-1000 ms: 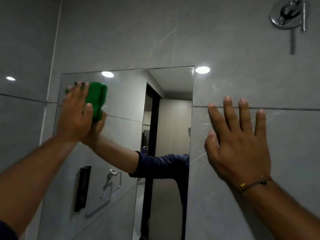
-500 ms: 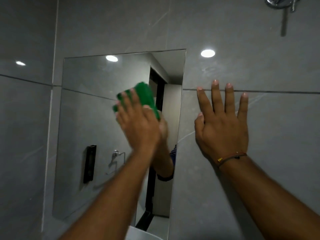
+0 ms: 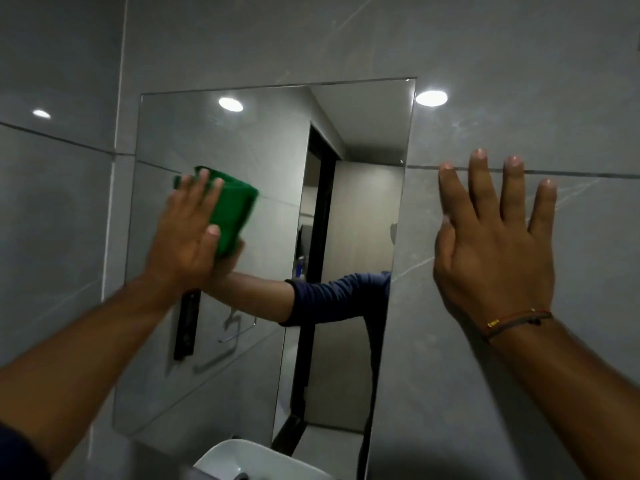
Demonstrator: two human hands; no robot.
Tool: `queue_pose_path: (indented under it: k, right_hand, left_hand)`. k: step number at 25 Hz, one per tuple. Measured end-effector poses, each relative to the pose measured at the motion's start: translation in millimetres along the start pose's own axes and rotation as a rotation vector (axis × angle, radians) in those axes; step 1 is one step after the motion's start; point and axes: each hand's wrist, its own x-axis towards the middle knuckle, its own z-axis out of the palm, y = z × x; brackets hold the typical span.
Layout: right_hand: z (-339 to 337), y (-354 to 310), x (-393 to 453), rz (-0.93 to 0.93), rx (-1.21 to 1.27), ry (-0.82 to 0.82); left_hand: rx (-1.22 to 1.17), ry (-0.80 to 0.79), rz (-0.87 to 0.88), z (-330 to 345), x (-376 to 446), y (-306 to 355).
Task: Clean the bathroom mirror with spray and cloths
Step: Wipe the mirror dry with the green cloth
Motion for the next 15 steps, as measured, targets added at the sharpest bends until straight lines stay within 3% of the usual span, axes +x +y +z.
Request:
queue_pose_path:
  k: [2, 4, 6, 8, 9, 11, 15]
  right_hand:
    - [0.4, -1.1, -0.3, -0.009, -0.007, 0.010]
    - [0.8, -0.1, 1.5, -0.020, -0.003, 0.013]
    - [-0.3, -0.7, 1.1, -0.017, 0.005, 0.016]
    - [-0.8, -0.1, -0.1, -0.014, 0.011, 0.015]
    - [-1.0, -0.1, -0.2, -0.012, 0.009, 0.014]
    - [0.0, -2.3, -2.3, -0.013, 0.003, 0.002]
    - [-5.3, -0.3, -0.9, -0.016, 0.038, -0.045]
  left_hand:
    - [-0.037, 0.063, -0.197, -1.2, -13.3, -47.7]
    - [-0.126, 0.160, -0.557, 4.3, -27.2, -58.4]
    - [-0.213, 0.250, -1.030, 9.5, -43.0, -43.3]
    - [-0.215, 0.258, -1.315, 13.1, -51.3, -1.4]
    - [-0.212, 0.257, -1.348, 14.3, -46.8, 31.3]
    - [-0.220, 0.256, -1.210, 21.0, -33.2, 113.6]
    - [-0.174, 0.091, -0.528, 43.0, -41.4, 271.3]
